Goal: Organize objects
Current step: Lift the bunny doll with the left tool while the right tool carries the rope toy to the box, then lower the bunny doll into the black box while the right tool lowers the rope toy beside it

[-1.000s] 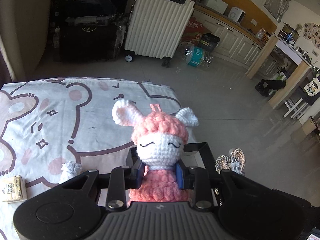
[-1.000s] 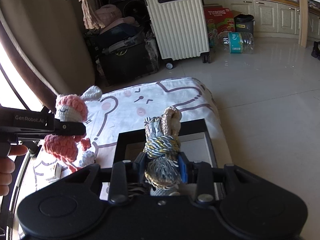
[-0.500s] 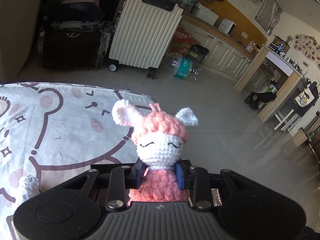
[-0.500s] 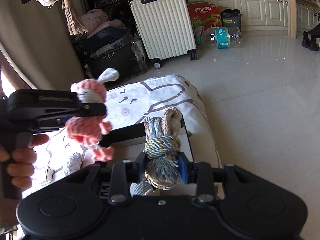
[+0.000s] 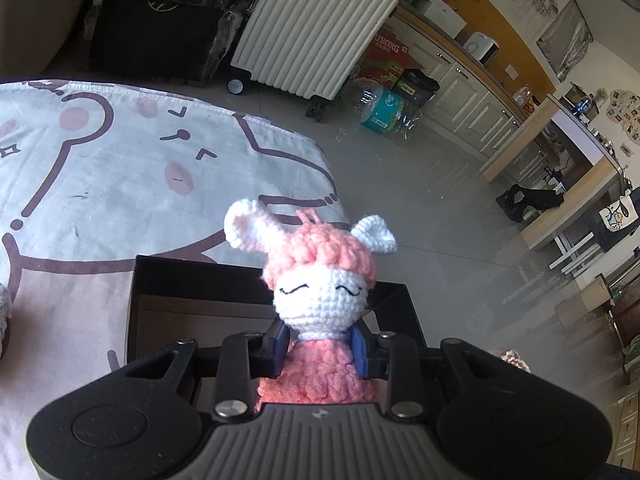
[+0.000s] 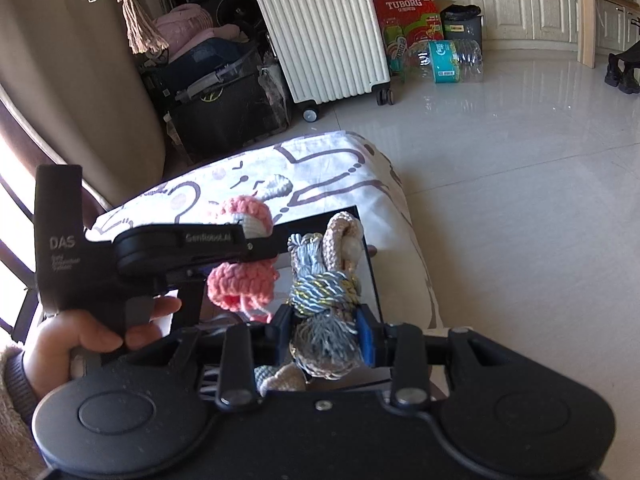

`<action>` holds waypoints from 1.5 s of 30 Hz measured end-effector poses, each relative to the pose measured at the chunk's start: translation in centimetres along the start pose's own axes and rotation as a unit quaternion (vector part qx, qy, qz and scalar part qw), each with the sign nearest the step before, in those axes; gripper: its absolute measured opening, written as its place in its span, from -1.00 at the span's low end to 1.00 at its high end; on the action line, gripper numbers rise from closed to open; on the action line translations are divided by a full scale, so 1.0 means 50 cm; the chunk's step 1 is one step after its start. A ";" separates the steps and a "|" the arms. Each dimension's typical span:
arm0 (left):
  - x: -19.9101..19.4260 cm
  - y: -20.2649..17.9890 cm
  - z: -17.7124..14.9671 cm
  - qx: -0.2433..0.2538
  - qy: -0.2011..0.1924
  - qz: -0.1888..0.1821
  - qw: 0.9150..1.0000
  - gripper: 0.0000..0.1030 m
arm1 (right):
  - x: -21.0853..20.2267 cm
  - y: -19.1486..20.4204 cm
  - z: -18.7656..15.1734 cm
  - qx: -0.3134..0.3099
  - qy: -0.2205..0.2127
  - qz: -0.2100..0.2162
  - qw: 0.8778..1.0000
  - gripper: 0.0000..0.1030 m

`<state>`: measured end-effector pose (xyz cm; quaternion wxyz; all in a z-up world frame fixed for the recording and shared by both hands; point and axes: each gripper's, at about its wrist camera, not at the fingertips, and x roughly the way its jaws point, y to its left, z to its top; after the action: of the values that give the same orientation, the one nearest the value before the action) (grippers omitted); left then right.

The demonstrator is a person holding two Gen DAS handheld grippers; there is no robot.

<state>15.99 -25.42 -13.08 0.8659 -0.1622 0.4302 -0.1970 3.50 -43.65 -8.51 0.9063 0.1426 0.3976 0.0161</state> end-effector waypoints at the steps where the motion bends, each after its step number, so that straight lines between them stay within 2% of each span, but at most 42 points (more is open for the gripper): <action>1: 0.005 0.000 -0.001 0.002 0.000 0.002 1.000 -0.35 | 0.002 -0.001 -0.001 0.000 0.002 -0.001 1.000 -0.32; 6: 0.029 0.003 -0.026 0.002 0.039 0.019 0.999 -0.35 | 0.009 -0.003 -0.003 -0.002 0.007 -0.002 1.000 -0.32; 11: 0.039 0.004 -0.033 0.002 0.052 0.025 0.998 -0.34 | 0.015 -0.005 -0.002 -0.003 0.009 0.000 1.000 -0.32; 14: 0.045 0.017 -0.033 -0.017 0.065 0.027 0.997 -0.26 | 0.027 -0.002 -0.001 -0.004 0.015 0.001 1.000 -0.32; 16: 0.044 0.025 -0.031 -0.023 0.069 0.031 0.997 -0.09 | 0.037 0.002 0.001 -0.006 0.020 0.001 1.000 -0.32; 22: 0.016 0.038 -0.009 -0.036 0.089 0.007 0.995 0.00 | 0.053 0.004 0.001 -0.005 0.027 0.001 1.000 -0.32; 25: -0.008 0.028 0.003 -0.003 0.087 0.005 0.996 -0.09 | 0.052 0.003 0.000 -0.004 0.026 0.002 1.000 -0.32; 26: -0.015 0.026 0.007 0.005 0.083 0.005 0.997 -0.17 | 0.051 0.002 0.000 -0.003 0.025 0.002 1.000 -0.32; 28: -0.025 0.022 0.014 0.013 0.078 0.003 0.997 -0.49 | 0.048 0.002 0.001 -0.002 0.023 0.003 1.000 -0.32; 30: -0.029 0.020 0.020 0.013 0.072 -0.003 0.997 -0.57 | 0.046 0.002 0.001 -0.001 0.021 0.005 1.000 -0.32; 35: -0.009 0.002 0.010 0.036 0.083 -0.008 0.996 -0.68 | 0.049 0.002 0.002 -0.001 0.023 0.004 1.000 -0.32; 40: 0.014 -0.014 -0.018 0.091 0.080 0.003 0.993 -0.69 | 0.057 0.006 0.002 -0.010 0.034 0.005 0.999 -0.32; 45: 0.014 -0.013 -0.019 0.100 0.080 0.001 0.992 -0.68 | 0.076 0.008 0.002 -0.020 0.064 0.007 0.998 -0.32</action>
<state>15.49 -26.44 -13.81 0.8407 -0.0579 0.4764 -0.2508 6.22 -42.77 -11.08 0.8816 0.1257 0.4531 0.0400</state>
